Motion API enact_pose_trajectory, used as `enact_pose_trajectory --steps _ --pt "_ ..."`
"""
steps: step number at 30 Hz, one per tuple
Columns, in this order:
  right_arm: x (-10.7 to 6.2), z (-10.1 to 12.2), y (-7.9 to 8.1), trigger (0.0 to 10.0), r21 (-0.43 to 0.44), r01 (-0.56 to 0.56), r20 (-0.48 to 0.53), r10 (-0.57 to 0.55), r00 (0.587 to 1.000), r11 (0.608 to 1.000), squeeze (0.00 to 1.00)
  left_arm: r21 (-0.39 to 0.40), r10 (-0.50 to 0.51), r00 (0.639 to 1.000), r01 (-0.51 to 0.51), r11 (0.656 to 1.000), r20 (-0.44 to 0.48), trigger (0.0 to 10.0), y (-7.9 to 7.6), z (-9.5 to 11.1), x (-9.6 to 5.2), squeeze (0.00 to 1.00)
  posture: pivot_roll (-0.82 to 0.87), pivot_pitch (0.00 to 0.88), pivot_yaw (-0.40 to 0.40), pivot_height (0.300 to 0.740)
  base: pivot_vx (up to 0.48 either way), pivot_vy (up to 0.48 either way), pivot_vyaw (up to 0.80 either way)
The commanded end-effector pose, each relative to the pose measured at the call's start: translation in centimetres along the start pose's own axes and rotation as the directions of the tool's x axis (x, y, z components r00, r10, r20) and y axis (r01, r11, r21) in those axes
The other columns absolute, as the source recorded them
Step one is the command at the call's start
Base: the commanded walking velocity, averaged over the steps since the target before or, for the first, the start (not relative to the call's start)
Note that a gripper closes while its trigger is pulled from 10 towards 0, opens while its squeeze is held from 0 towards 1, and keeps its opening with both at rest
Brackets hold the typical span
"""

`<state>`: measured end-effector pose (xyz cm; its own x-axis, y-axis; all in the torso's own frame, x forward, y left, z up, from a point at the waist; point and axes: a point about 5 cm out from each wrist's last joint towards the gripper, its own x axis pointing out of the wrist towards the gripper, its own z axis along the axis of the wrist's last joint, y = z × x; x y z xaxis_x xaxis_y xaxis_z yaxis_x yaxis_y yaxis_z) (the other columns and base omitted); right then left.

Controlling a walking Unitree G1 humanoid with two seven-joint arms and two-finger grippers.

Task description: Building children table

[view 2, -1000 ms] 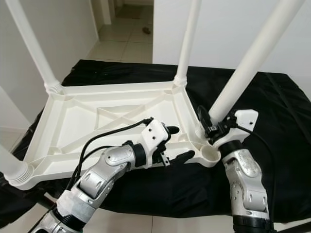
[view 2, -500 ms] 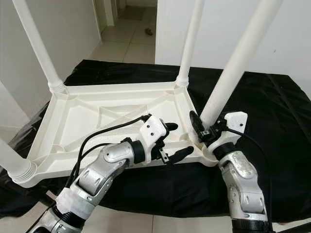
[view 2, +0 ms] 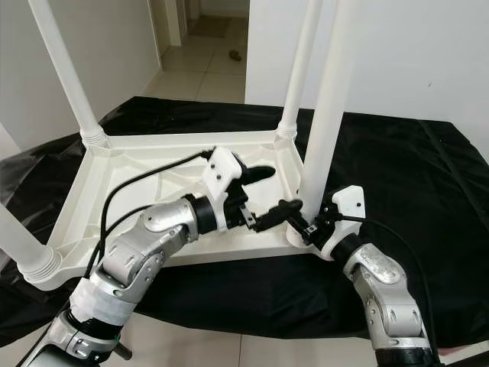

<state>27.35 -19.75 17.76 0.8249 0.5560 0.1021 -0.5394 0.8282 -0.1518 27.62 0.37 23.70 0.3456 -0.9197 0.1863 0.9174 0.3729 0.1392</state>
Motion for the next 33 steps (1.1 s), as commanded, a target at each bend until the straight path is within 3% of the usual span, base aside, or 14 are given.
enact_pose_trajectory --steps 1,16,29,33 --pt "-0.1 -0.2 0.1 10.0 -0.008 -0.035 -0.023 0.035 0.999 0.999 0.00 0.000 -0.227 0.974 0.227 0.974 0.011 10.0 -0.9 0.8 -0.1 0.00 -0.04 0.004 -0.011 0.740 0.000 0.000 0.00" --pt "0.5 -0.7 1.1 10.0 -0.059 -0.180 -0.057 0.177 0.983 0.982 0.00 -0.065 -0.268 0.963 0.270 0.961 0.036 10.0 -0.6 2.2 0.7 0.00 -0.04 0.000 -0.003 0.740 0.000 0.000 0.00" --pt "1.6 -0.7 1.8 10.0 -0.092 -0.273 -0.075 0.267 0.961 0.958 0.00 -0.196 -0.286 0.958 0.276 0.941 -0.026 10.0 -0.2 2.7 2.0 0.00 -0.04 0.000 0.006 0.740 0.000 0.000 0.00" --pt "1.7 -0.7 1.8 10.0 -0.095 -0.276 -0.073 0.270 0.960 0.956 0.00 -0.204 -0.289 0.957 0.277 0.939 -0.030 10.0 -0.2 2.8 2.2 0.00 -0.04 0.000 0.006 0.740 0.000 0.000 0.00"
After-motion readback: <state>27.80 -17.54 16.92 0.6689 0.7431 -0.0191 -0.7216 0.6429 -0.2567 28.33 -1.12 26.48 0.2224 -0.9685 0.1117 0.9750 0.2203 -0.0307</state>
